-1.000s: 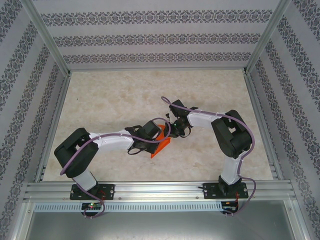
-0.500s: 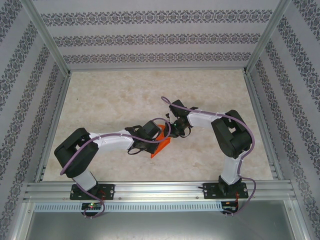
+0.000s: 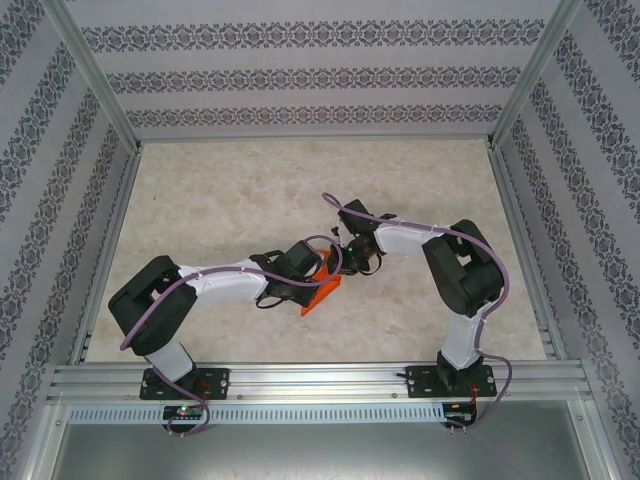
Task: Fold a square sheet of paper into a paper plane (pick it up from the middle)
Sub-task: Third fold the triangle at the center of the table.
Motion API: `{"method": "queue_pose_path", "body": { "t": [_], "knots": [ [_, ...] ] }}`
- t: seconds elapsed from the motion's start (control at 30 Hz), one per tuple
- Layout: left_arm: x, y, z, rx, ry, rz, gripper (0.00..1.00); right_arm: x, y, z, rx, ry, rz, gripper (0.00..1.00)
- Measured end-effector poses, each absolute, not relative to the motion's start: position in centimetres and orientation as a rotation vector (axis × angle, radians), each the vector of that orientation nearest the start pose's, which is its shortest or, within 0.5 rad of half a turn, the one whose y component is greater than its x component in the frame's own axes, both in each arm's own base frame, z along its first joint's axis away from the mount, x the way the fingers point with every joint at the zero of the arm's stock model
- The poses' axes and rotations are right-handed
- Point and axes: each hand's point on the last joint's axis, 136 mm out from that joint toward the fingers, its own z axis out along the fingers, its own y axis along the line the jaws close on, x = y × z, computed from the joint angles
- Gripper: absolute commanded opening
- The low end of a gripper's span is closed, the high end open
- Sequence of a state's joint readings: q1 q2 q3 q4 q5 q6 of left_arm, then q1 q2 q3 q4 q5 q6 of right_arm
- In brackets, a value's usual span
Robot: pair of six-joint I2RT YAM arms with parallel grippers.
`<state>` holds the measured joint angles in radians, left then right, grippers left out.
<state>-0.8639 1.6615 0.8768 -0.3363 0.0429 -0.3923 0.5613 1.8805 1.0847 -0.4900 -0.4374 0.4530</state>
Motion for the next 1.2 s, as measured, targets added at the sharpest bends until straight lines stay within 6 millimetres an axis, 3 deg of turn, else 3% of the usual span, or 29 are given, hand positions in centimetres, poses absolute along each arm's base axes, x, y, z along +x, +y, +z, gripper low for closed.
{"method": "queue_pose_path", "body": {
  "t": [0.33,0.53,0.67,0.8,0.87,1.07,1.2],
  "knots": [
    [23.0,-28.1,1.7,0.663,2.701,-0.412,0.06,28.2,26.4,1.2,-0.257,2.994,0.794,0.13],
    [23.0,-28.0,1.7,0.662,2.699,-0.410,0.05,28.2,26.4,1.6,-0.234,2.995,0.808,0.19],
    [23.1,-28.1,1.7,0.662,2.698,-0.410,0.05,28.9,25.7,3.9,-0.184,2.945,0.814,0.23],
    [23.1,-28.0,1.7,0.662,2.699,-0.409,0.05,29.5,24.8,7.9,-0.123,2.802,0.887,0.15],
    [23.1,-28.1,1.7,0.662,2.699,-0.410,0.05,28.9,24.9,8.8,-0.098,2.755,0.952,0.11],
    [23.1,-28.0,1.7,0.662,2.699,-0.409,0.05,24.7,26.9,5.9,-0.044,2.811,1.103,0.08],
    [23.1,-28.1,1.7,0.662,2.699,-0.410,0.05,23.5,28.5,4.9,-0.021,2.827,1.185,0.07]
  ]
}}
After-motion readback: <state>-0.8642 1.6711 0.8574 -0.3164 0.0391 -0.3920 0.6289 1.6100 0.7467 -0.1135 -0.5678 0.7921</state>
